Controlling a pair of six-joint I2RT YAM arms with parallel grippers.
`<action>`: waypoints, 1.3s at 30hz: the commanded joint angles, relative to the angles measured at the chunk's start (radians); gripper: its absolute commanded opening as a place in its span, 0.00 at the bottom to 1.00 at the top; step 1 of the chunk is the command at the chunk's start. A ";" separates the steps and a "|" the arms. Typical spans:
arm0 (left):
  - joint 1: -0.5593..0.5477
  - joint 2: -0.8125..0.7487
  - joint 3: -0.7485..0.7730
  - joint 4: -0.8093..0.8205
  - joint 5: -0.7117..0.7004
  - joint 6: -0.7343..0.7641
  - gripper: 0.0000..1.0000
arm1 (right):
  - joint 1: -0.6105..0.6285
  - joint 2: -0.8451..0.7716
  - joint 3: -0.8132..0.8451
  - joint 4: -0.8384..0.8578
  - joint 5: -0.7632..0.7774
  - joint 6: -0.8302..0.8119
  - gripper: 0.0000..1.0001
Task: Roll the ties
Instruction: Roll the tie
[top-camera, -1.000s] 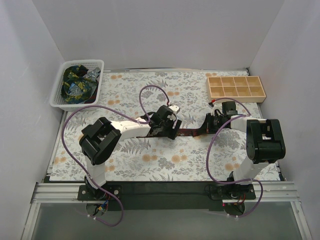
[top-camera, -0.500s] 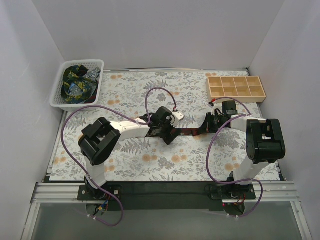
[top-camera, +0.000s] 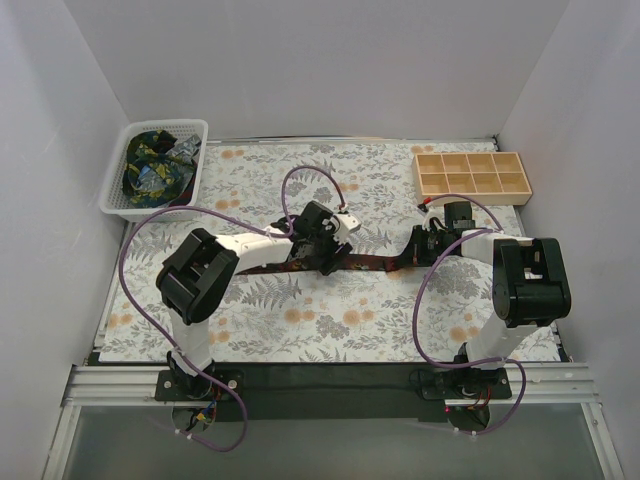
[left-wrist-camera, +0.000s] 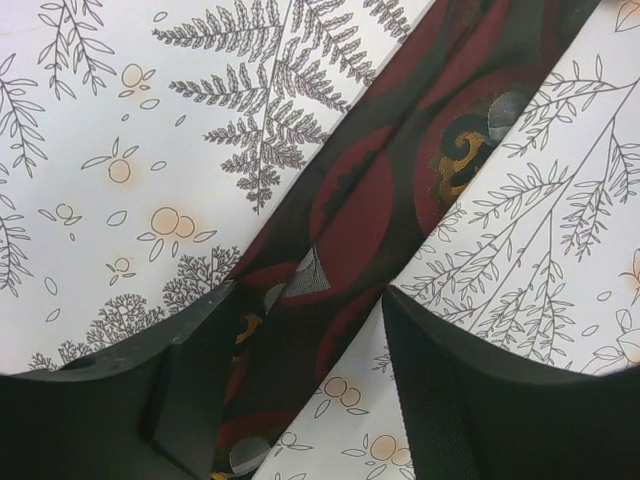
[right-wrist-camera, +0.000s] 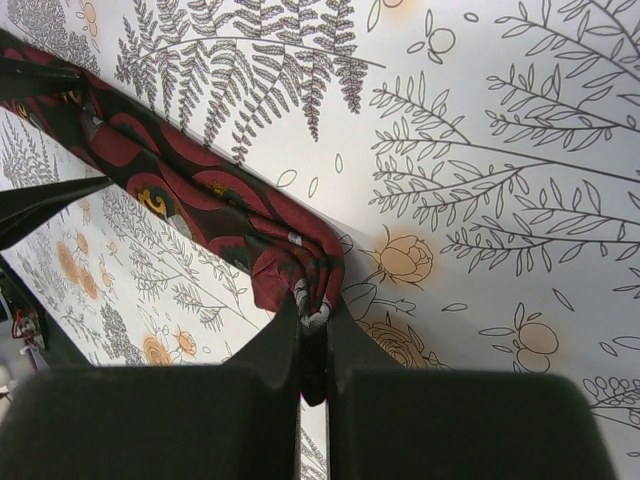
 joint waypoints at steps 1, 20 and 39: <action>-0.003 0.047 -0.038 -0.117 0.049 -0.038 0.53 | -0.003 -0.023 0.033 -0.001 0.013 0.006 0.01; -0.067 -0.098 -0.072 -0.159 -0.123 -0.184 0.71 | -0.001 -0.053 0.045 -0.052 0.077 -0.050 0.01; 0.005 -0.100 -0.123 -0.021 -0.123 -0.088 0.83 | -0.004 -0.102 0.049 -0.095 0.123 -0.060 0.01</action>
